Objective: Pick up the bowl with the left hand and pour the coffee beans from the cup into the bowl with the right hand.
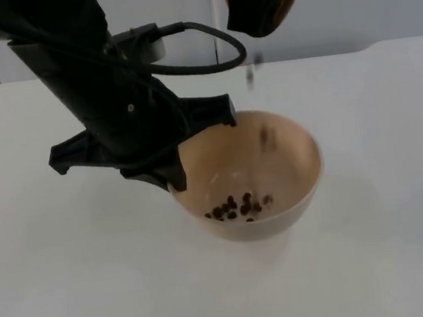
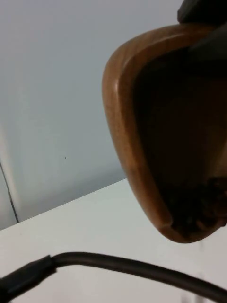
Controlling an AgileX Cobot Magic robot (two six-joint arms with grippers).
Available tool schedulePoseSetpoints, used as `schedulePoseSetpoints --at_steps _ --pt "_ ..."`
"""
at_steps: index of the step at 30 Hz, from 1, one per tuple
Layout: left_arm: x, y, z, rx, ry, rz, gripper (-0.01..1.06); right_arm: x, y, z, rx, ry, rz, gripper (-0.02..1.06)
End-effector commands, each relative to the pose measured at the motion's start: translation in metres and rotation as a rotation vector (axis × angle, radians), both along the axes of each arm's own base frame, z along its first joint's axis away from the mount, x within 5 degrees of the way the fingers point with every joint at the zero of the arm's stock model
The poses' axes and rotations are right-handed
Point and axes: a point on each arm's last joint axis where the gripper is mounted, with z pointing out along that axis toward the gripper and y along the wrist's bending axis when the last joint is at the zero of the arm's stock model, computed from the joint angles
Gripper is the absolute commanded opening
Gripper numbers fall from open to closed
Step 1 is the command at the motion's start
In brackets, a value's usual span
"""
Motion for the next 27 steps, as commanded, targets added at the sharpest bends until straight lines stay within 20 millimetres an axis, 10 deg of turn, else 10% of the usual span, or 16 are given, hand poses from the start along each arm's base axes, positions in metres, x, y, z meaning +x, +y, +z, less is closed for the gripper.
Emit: schedulePoseSetpoints --at_steps 1,27 --pt "-0.001 -0.001 0.003 -0.013 -0.004 0.008 0.0 -0.001 0.0 0.0 -0.008 -0.015 0.004 0.0" --pt "-0.002 -0.001 0.003 -0.01 0.002 0.007 0.0 0.014 -0.022 -0.002 0.11 0.108 -0.108 0.0"
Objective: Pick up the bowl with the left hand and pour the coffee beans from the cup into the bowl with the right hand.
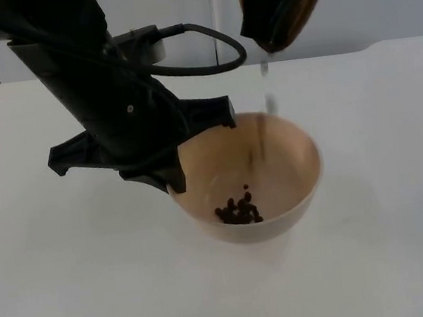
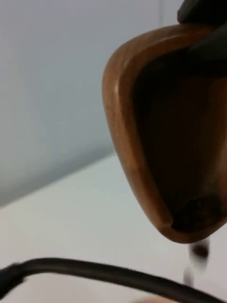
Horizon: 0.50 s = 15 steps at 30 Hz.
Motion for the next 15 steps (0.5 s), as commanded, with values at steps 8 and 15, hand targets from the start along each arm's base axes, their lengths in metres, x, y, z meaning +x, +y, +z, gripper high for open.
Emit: schedulePoseSetpoints --at_steps 8,15 --pt "-0.001 -0.001 0.004 -0.014 -0.006 0.009 0.0 0.005 -0.024 0.017 0.143 0.046 -0.076 0.0" --pt "-0.001 -0.001 0.004 -0.014 -0.005 0.009 0.0 0.002 -0.026 0.02 0.232 0.107 -0.064 0.0"
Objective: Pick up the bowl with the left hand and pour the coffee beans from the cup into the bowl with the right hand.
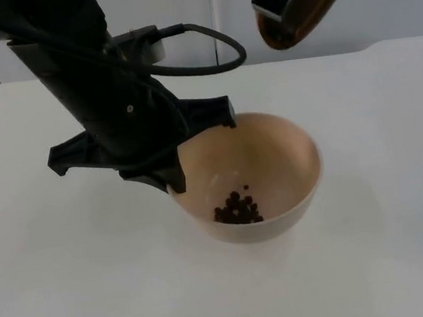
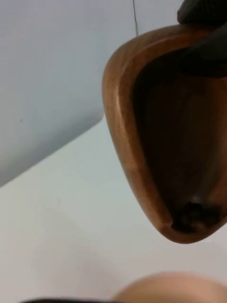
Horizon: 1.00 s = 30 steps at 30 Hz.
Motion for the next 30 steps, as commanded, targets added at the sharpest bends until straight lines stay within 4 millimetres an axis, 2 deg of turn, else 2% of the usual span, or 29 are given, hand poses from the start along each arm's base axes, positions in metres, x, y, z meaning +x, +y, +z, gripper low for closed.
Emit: schedulePoseSetpoints --at_steps 1,16,30 --pt "-0.001 -0.001 0.004 -0.014 -0.005 0.009 0.0 -0.001 -0.004 0.004 0.04 0.013 0.0 0.0" --pt "-0.003 -0.001 0.003 -0.008 0.011 0.007 0.0 0.008 -0.012 -0.004 0.136 0.126 -0.029 0.0" --pt "-0.003 -0.001 0.003 -0.007 0.014 0.007 0.0 0.039 -0.043 -0.017 0.309 0.33 -0.106 0.0"
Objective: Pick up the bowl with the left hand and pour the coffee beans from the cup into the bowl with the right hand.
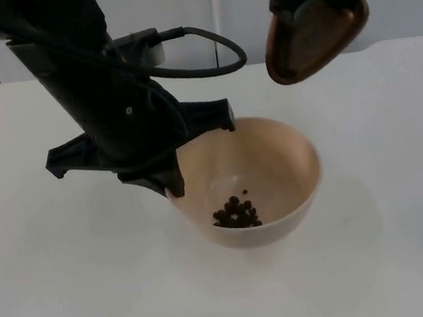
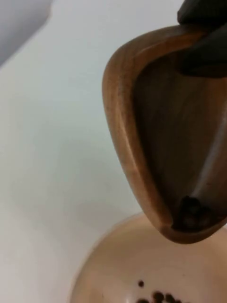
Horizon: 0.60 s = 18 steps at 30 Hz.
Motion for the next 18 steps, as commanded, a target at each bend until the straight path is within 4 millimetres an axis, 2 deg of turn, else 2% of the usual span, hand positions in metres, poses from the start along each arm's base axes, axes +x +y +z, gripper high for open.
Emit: schedulePoseSetpoints --at_steps 1,8,12,18 --pt "-0.001 -0.001 0.003 -0.014 -0.003 0.009 0.0 0.005 -0.008 0.0 0.055 0.044 0.006 0.0" --pt "-0.002 -0.001 0.003 -0.012 0.003 0.009 0.0 0.016 -0.026 -0.005 0.123 0.145 -0.017 0.0" --pt "-0.003 0.0 0.003 0.0 0.02 0.003 0.0 0.027 -0.043 -0.007 0.24 0.24 -0.044 0.0" --pt "-0.007 0.005 -0.002 0.05 0.035 -0.023 0.0 0.039 -0.06 -0.008 0.302 0.251 -0.092 0.0"
